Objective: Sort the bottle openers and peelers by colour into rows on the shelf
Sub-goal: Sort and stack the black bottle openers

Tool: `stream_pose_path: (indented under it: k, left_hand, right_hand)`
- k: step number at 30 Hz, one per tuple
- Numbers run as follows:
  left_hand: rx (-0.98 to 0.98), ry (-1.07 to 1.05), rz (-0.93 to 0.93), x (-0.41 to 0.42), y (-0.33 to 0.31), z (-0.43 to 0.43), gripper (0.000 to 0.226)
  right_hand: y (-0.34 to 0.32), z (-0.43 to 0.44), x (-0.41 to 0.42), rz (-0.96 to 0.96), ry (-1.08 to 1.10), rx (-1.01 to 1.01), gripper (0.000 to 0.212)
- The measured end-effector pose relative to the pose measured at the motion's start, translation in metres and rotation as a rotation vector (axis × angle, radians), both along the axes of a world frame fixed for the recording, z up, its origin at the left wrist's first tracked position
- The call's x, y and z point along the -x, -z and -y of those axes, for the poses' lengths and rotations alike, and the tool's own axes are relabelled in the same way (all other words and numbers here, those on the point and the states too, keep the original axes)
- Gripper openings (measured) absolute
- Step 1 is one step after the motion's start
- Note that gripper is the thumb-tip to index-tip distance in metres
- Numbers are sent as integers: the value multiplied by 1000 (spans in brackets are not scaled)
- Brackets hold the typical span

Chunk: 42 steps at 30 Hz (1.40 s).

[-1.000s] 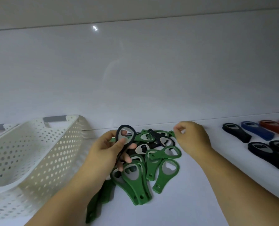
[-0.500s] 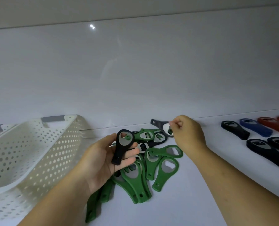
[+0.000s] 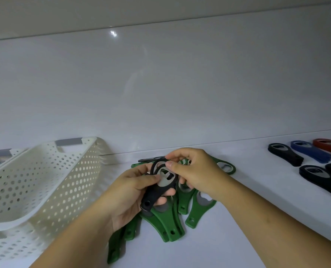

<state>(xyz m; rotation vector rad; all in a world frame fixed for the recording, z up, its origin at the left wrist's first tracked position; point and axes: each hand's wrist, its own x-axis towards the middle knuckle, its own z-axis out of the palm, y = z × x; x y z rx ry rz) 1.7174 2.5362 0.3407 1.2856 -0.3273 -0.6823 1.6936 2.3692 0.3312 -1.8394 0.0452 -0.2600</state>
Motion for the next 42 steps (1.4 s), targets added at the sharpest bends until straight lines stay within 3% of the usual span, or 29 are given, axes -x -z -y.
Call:
stream_pose_path:
  k: [6,9,12,16,20,26,29,33,38,42]
  left_hand:
    - [-55,147,47,2,1,-1,32]
    - [-17,-13,10,2,-3,0,33]
    - [92,-255,-17,-8,-5,-2,27]
    - [123,-476,-67,-21,-2,-7,23]
    - [163,-523,-120,-26,0,-8,25]
    - [122,-406,-172,-25,3,-9,28]
    - [172,-359,-208,-24,1,-9,26]
    - [248,-358,-206,-28,2,-10,40]
    - [262,-405,-208,-29,1,-12,16]
    - [212,-451,-104,-28,-1,-9,15]
  right_hand:
    - [-3,-8,1,22,-24,-12,5]
    - [-2,1,-3,86,98,22,12]
    - [9,20,-8,117,274,315,12]
    - [20,21,-11,46,204,629,14]
    - [22,6,-14,-70,126,866,43]
    - [21,0,-18,-174,230,955,52]
    - [23,4,-19,-145,231,855,41]
    - [23,11,-19,42,326,492,10]
    - [11,23,-18,143,440,40,11]
    - [2,14,-8,48,236,-256,11]
